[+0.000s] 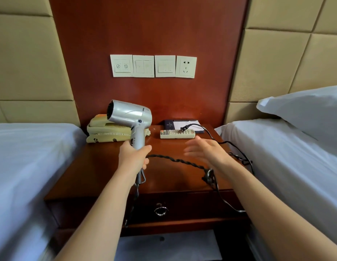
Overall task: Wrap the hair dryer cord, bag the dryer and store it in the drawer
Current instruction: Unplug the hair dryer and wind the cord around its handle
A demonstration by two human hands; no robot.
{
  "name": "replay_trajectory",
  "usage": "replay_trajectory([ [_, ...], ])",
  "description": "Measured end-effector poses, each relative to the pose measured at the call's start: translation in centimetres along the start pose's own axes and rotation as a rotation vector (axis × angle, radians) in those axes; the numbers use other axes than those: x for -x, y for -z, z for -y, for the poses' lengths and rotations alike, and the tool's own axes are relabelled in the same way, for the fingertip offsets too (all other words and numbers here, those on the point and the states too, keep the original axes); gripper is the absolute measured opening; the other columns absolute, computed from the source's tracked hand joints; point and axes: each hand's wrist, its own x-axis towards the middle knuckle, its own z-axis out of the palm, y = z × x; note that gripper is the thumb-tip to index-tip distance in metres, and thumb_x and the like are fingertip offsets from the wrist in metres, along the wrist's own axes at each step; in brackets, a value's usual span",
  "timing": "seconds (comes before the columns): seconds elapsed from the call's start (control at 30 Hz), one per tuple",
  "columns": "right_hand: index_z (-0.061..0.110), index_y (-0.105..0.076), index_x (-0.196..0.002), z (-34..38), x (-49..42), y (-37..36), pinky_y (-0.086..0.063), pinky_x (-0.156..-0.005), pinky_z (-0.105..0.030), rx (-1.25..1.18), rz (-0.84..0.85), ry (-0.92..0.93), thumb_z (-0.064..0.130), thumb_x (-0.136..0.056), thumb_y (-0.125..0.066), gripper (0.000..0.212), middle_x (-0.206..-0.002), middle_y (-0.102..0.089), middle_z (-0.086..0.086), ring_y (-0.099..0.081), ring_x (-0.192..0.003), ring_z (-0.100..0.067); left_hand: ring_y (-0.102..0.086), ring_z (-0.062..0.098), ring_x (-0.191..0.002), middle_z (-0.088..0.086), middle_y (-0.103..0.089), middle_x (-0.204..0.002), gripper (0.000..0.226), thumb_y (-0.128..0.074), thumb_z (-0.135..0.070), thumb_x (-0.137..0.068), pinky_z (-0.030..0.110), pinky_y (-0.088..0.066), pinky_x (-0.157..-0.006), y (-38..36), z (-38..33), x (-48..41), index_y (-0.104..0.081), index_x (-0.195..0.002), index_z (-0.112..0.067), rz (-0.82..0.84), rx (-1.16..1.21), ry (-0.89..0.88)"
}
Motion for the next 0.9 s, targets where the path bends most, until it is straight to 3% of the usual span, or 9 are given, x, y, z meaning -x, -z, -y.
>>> replay_trajectory([
  [0.1, 0.006, -0.055, -0.119, 2.5, 1.1, -1.1, -0.053, -0.086, -0.031, 0.013, 0.256, -0.196, 0.048, -0.096, -0.035, 0.051, -0.109, -0.066, -0.010, -0.068, -0.098, -0.021, -0.045, 0.016, -0.042, 0.006, -0.049, -0.072, 0.032, -0.067, -0.013, -0.082, 0.025, -0.038, -0.043, -0.6, 0.2, 0.1, -0.051, -0.108, -0.002, -0.007, -0.060, -0.027],
  [0.17, 0.006, -0.051, -0.123, 2.9, 1.6, -2.9, -0.057, -0.081, -0.032, 0.073, 0.351, -0.265, 0.041, -0.094, -0.048, 0.046, -0.113, -0.062, -0.012, -0.070, -0.093, -0.021, -0.049, 0.017, -0.042, 0.006, -0.053, -0.073, 0.035, -0.068, -0.016, -0.080, 0.026, -0.040, -0.045, -0.9, 0.3, 0.4, -0.051, -0.108, -0.003, -0.011, -0.105, -0.051],
  [0.27, 0.004, -0.055, -0.120, 2.4, 1.7, -5.2, -0.057, -0.054, -0.023, 0.058, 0.362, -0.297, 0.027, -0.096, -0.050, 0.034, -0.085, -0.064, -0.010, -0.062, -0.053, -0.009, -0.059, 0.017, -0.052, 0.008, -0.065, -0.082, 0.037, -0.068, -0.021, -0.079, 0.026, -0.046, -0.052, -1.2, 0.1, 1.0, -0.053, -0.110, -0.007, -0.018, -0.124, -0.087],
  [0.37, 0.011, -0.067, -0.095, 2.5, 1.3, -5.4, -0.032, -0.038, -0.016, 0.221, 0.292, -0.178, 0.033, -0.098, -0.043, 0.033, -0.060, -0.043, 0.003, -0.035, -0.043, -0.007, -0.064, 0.014, -0.068, 0.002, -0.067, -0.076, 0.040, -0.068, -0.024, -0.082, 0.028, -0.049, -0.063, -0.9, -0.4, 1.4, -0.052, -0.116, -0.010, -0.038, -0.051, -0.081],
  [0.5, 0.018, -0.054, -0.056, 2.4, 0.5, -4.3, -0.032, -0.049, -0.022, 0.597, 0.110, 0.150, 0.032, -0.096, -0.046, 0.043, -0.054, -0.045, 0.002, -0.040, -0.050, -0.013, -0.071, 0.016, -0.067, 0.001, -0.060, -0.064, 0.033, -0.066, -0.014, -0.086, 0.037, -0.054, -0.087, 0.1, -0.6, 0.8, -0.050, -0.113, -0.004, -0.014, 0.194, -0.006],
  [0.6, 0.017, -0.044, -0.051, 1.0, -0.6, -2.7, -0.035, -0.055, -0.027, 0.712, -0.097, 0.168, 0.035, -0.094, -0.049, 0.047, -0.054, -0.046, -0.001, -0.046, -0.056, -0.019, -0.059, 0.011, -0.048, 0.005, -0.054, -0.067, 0.022, -0.065, -0.007, -0.087, 0.026, -0.055, -0.057, 1.0, -0.9, 0.3, -0.051, -0.103, -0.004, -0.080, 0.377, 0.079],
  [0.67, 0.017, -0.041, -0.052, 0.1, -0.7, -1.5, -0.036, -0.060, -0.031, 0.745, -0.231, 0.119, 0.039, -0.094, -0.049, 0.048, -0.057, -0.047, -0.001, -0.052, -0.065, -0.027, -0.045, 0.006, -0.038, 0.005, -0.050, -0.066, 0.012, -0.062, -0.002, -0.087, 0.019, -0.042, -0.040, 1.8, -1.2, 0.0, -0.050, -0.090, -0.005, -0.116, 0.551, 0.156],
  [0.8, 0.020, -0.062, -0.081, -0.3, -0.3, -2.0, -0.035, -0.064, -0.032, 1.098, -0.391, 0.148, 0.044, -0.096, -0.041, 0.036, -0.087, -0.065, -0.010, -0.061, -0.092, -0.037, -0.035, 0.004, -0.032, 0.002, -0.045, -0.063, 0.022, -0.056, 0.001, -0.090, 0.015, -0.033, -0.036, 3.0, -1.0, -0.4, -0.045, -0.073, -0.008, -0.147, 0.913, 0.296],
  [0.9, 0.014, -0.067, -0.079, -0.8, -0.6, -4.2, -0.038, -0.054, -0.029, 1.387, -0.383, 0.397, 0.037, -0.083, -0.067, 0.023, -0.074, -0.069, -0.007, -0.066, -0.074, -0.031, -0.033, 0.003, -0.027, -0.002, -0.043, -0.049, 0.029, -0.055, -0.004, -0.092, 0.013, -0.030, -0.032, 2.9, -0.5, -0.5, -0.042, -0.067, -0.010, -0.128, 1.064, 0.350],
])
